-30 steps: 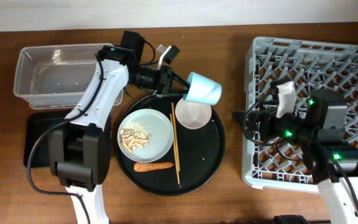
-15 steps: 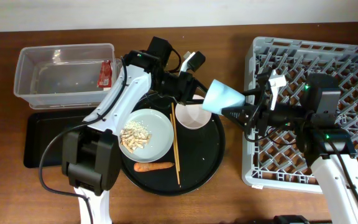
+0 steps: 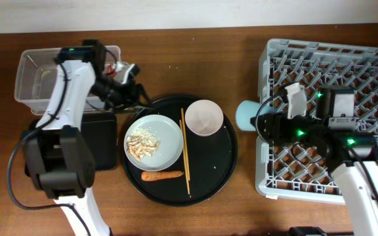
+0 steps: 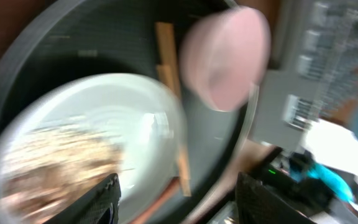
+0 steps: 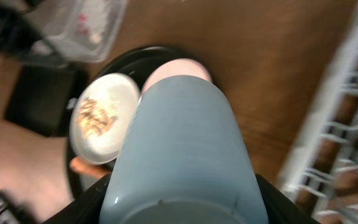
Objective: Sort waste into correct bins and load items into the dishwasher rack
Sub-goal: 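Place the blue cup into the rack's front right corner, then reach the right gripper to the pink bowl and grasp it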
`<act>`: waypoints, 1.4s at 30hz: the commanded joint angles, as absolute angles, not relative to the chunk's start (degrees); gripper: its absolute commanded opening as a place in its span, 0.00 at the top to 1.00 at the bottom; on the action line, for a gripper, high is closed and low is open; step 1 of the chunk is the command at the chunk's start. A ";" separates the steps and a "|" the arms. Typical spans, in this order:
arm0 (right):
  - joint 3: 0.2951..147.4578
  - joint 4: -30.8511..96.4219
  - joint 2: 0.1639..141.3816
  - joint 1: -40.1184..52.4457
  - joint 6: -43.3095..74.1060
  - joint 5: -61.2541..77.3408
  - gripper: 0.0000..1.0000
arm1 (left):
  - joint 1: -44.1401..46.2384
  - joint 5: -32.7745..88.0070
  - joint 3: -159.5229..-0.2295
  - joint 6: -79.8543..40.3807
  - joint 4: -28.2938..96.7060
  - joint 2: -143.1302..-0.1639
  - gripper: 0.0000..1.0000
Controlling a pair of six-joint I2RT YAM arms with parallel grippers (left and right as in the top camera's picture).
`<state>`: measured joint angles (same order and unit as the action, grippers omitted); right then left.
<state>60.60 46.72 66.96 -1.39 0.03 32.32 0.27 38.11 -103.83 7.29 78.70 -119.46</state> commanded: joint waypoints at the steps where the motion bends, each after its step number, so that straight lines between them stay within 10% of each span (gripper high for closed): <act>1: 68.20 54.63 66.59 -6.20 -0.19 19.18 0.46 | -4.34 20.95 -104.31 4.14 78.89 -112.46 0.41; 11: 72.40 59.53 73.30 -46.24 11.92 1.80 0.46 | -2.42 8.54 -104.31 -3.42 78.17 -107.11 0.40; 26: 74.98 57.82 88.14 -49.04 12.67 14.04 0.18 | 1.39 8.51 -104.29 -3.42 78.59 -107.11 0.40; 30: 83.74 63.92 82.52 -38.52 10.33 20.97 0.24 | 1.39 8.51 -104.29 -3.42 79.00 -107.11 0.27; 37: 83.92 54.06 89.91 11.77 10.09 9.41 0.30 | 1.39 8.54 -104.29 -3.42 79.15 -107.11 0.23; 42: 83.92 46.24 107.42 19.53 13.96 8.49 0.50 | 1.39 8.54 -104.29 -3.42 79.22 -107.11 0.23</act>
